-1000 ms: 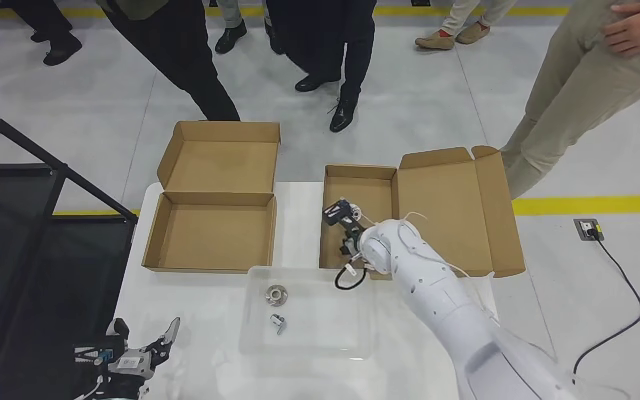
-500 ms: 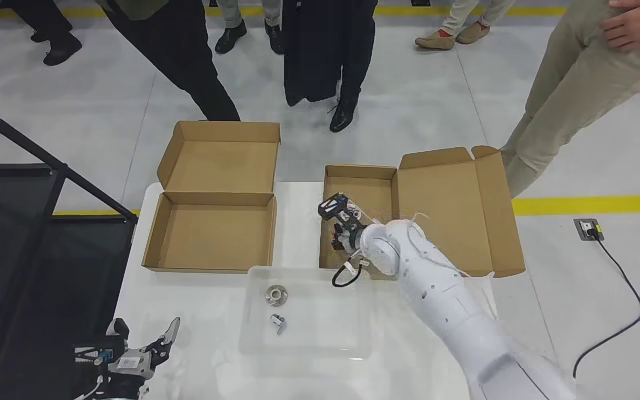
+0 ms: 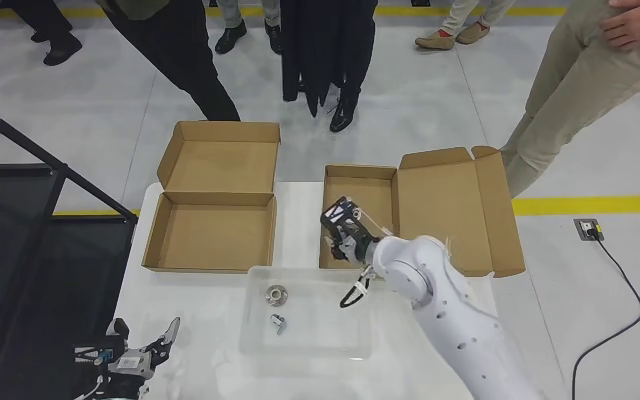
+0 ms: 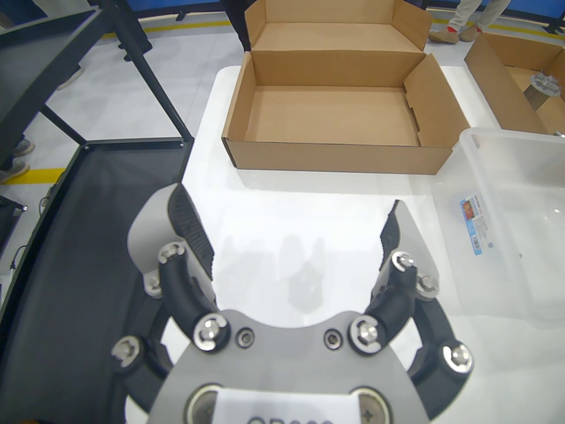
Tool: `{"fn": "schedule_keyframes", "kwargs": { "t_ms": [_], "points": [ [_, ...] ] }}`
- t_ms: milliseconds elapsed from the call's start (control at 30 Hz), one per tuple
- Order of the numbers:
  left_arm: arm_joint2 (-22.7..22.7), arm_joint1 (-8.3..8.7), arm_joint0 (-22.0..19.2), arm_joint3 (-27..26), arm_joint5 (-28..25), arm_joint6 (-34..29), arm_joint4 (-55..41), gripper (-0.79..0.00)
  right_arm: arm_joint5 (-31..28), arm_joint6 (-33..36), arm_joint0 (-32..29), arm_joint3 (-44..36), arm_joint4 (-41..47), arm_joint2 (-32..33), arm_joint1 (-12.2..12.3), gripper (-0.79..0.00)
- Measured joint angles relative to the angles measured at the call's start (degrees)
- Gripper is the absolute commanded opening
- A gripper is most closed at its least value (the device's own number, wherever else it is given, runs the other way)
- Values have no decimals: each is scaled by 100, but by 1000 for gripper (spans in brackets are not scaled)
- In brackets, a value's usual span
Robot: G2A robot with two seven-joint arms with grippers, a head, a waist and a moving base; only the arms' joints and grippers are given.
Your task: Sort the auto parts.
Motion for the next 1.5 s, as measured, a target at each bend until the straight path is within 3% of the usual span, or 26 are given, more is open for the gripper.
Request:
{"fn": "schedule_keyframes", "kwargs": {
  "t_ms": [133,200,233,267,500,667,1100,1333,1500],
  "points": [
    [0,0,0,0,0,0,0,0,-335,-118,-360,-619,148,257,91,-628],
    [0,0,0,0,0,0,0,0,-520,-219,-503,-841,243,373,129,-585],
    [0,0,0,0,0,0,0,0,-642,-285,-606,-992,295,447,154,-425],
    [0,0,0,0,0,0,0,0,-735,-324,-690,-1109,342,497,173,0],
    [-36,9,-74,-38,-96,56,126,0,-891,-370,-836,-1297,484,579,200,0],
    [-124,69,-253,-275,-594,52,808,0,-975,-521,-926,-1335,514,600,212,0],
    [-343,365,-978,-1210,-3242,-215,2785,0,-2835,-1786,-1865,-2300,61,1276,509,0],
    [117,535,-1866,-1274,-4531,-233,3907,0,-3565,-1888,-2277,-2634,-33,1542,659,0],
    [419,615,-2271,-1139,-5097,5,4241,0,-3673,-1847,-2463,-2641,-31,1673,734,0]
  ]
}}
